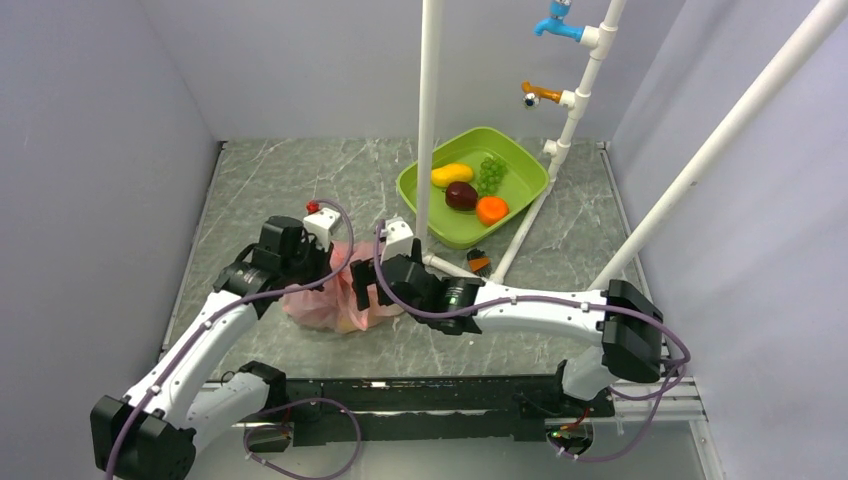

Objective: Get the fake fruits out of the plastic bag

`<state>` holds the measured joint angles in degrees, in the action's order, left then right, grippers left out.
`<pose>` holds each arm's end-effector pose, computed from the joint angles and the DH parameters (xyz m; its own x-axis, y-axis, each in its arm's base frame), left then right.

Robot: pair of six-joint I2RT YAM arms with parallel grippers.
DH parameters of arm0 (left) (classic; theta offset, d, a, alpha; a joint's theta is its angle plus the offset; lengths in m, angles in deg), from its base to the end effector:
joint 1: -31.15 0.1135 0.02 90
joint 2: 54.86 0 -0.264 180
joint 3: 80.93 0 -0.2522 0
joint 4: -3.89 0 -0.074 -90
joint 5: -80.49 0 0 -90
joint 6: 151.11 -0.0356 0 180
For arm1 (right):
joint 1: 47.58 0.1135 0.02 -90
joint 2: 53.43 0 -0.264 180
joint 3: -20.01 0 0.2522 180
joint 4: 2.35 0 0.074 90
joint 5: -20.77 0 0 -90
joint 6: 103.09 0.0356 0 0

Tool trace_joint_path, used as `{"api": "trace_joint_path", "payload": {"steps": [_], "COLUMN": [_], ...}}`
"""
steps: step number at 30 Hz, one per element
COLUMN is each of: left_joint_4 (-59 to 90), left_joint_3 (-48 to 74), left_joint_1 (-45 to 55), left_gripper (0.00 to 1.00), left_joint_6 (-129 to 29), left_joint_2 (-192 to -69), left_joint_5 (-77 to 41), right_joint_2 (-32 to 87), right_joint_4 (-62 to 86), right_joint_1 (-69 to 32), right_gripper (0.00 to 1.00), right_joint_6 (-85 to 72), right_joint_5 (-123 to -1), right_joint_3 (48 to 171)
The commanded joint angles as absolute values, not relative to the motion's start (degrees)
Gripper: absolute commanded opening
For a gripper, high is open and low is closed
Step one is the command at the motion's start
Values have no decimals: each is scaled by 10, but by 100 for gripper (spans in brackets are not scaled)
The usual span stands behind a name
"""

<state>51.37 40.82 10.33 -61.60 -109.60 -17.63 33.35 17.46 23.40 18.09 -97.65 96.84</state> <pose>0.1832 -0.0751 0.2687 -0.6451 0.2544 -0.7205 0.4524 0.8871 -0.0919 0.1285 0.3206 0.2812 -0.4992 -0.0509 -0.8650 -0.5124 0.8224 0.2473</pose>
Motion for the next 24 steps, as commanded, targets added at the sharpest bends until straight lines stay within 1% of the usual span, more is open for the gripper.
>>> {"api": "trace_joint_path", "payload": {"steps": [1, 3, 4, 8, 10, 12, 15, 19, 20, 22, 23, 24], "left_joint_4": [496, 491, 485, 475, 470, 469, 475, 475, 473, 472, 471, 470], "left_joint_3": [399, 402, 406, 413, 416, 413, 408, 408, 410, 411, 412, 412], "left_joint_1": [103, 104, 103, 103, 103, 103, 103, 103, 104, 103, 103, 103], "left_gripper": [0, 0, 0, 0, 0, 0, 0, 0, 0, 0, 0, 0], "left_joint_6": [-623, -624, -625, -628, -629, -629, -629, -628, -629, -628, -626, -626], "left_joint_2": [-1058, -1041, -1031, -1009, -1009, -1019, -1031, -1028, -1025, -1022, -1021, -1022], "left_joint_5": [-177, -171, -170, -175, -175, -174, -174, -165, -162, -153, -148, -143], "right_joint_2": [350, 356, 360, 389, 414, 440, 463, 472, 473, 474, 474, 474], "right_joint_4": [96, 47, 30, 14, 40, 62, 76, 59, 56, 43, 38, 33], "right_joint_1": [231, 228, 227, 225, 224, 223, 224, 223, 223, 223, 223, 223], "right_gripper": [97, 89, 87, 88, 91, 91, 89, 82, 79, 65, 56, 43], "right_joint_6": [200, 202, 208, 248, 268, 276, 287, 281, 279, 269, 264, 258], "right_joint_5": [-1028, -1005, -997, -993, -993, -994, -1001, -1016, -1015, -1003, -998, -995], "right_joint_3": [980, 965, 963, 977, 1003, 1030, 1044, 1030, 1026, 1019, 1015, 1014]}}
